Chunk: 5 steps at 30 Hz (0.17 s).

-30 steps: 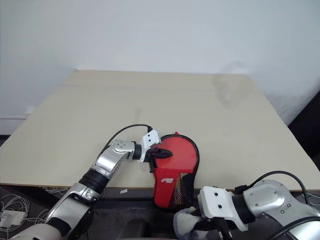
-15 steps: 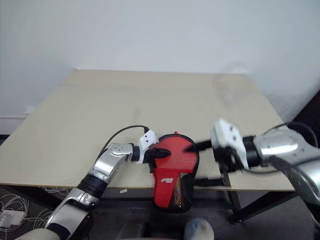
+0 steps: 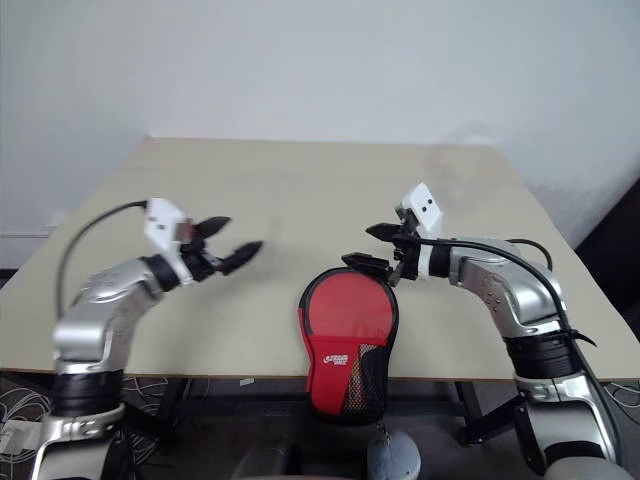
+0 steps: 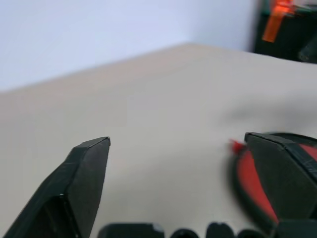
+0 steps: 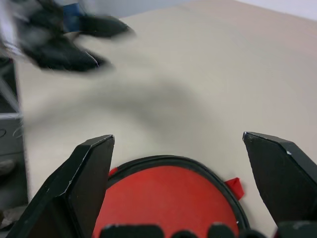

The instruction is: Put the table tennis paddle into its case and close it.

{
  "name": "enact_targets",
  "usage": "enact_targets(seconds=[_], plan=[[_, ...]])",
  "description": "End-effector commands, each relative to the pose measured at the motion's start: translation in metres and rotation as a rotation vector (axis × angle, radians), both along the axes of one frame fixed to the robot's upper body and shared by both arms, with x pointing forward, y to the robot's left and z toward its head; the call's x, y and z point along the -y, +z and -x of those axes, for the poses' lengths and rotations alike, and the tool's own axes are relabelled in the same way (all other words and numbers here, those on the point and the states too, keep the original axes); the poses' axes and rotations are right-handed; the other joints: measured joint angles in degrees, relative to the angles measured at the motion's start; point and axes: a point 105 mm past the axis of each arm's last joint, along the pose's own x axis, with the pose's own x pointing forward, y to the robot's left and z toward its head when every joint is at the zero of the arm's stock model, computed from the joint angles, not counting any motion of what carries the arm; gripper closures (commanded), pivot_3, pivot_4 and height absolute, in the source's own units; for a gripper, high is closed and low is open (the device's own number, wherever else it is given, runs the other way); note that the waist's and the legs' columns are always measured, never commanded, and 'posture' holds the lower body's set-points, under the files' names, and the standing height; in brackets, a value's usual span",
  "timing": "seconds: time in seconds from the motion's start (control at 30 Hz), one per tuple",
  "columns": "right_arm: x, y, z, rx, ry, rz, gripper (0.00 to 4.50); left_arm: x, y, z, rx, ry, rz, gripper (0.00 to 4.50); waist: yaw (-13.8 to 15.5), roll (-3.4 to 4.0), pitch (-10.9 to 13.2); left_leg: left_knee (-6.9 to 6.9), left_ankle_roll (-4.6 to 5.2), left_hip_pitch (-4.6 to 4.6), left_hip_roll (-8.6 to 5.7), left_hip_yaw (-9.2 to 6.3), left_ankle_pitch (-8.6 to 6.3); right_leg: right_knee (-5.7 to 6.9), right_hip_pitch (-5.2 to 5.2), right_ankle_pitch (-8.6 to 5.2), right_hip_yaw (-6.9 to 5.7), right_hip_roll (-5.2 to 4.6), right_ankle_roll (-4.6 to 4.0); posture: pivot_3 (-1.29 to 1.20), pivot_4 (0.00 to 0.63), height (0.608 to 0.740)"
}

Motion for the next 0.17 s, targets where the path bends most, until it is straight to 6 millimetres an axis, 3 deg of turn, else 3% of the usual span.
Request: enact_targets(seconds=[0.03, 0.17], plan=[[-0.005, 0.002, -0.014, 0.044, -0.008, 0.013, 0.0, -0.049, 0.003, 0.02, 0.004, 0.2, 0.004, 0.03, -0.7, 0.03, -0.01, -0.02, 0.0, 0.03, 0.0, 0.02, 0.0, 0.0, 0.0, 0.0, 0.01, 0.0, 0.0, 0.0, 0.0, 0.74], [-0.013, -0.011, -0.024, 0.03, -0.014, 0.048, 0.0, -0.076, -0.022, 0.045, -0.088, 0.325, 0.0, 0.03, -1.01, 0.03, 0.01, -0.02, -0.01, 0.05, -0.01, 0.0, 0.0, -0.01, 0.01, 0.0, -0.04, -0.04, -0.01, 0.0, 0.0, 0.74]])
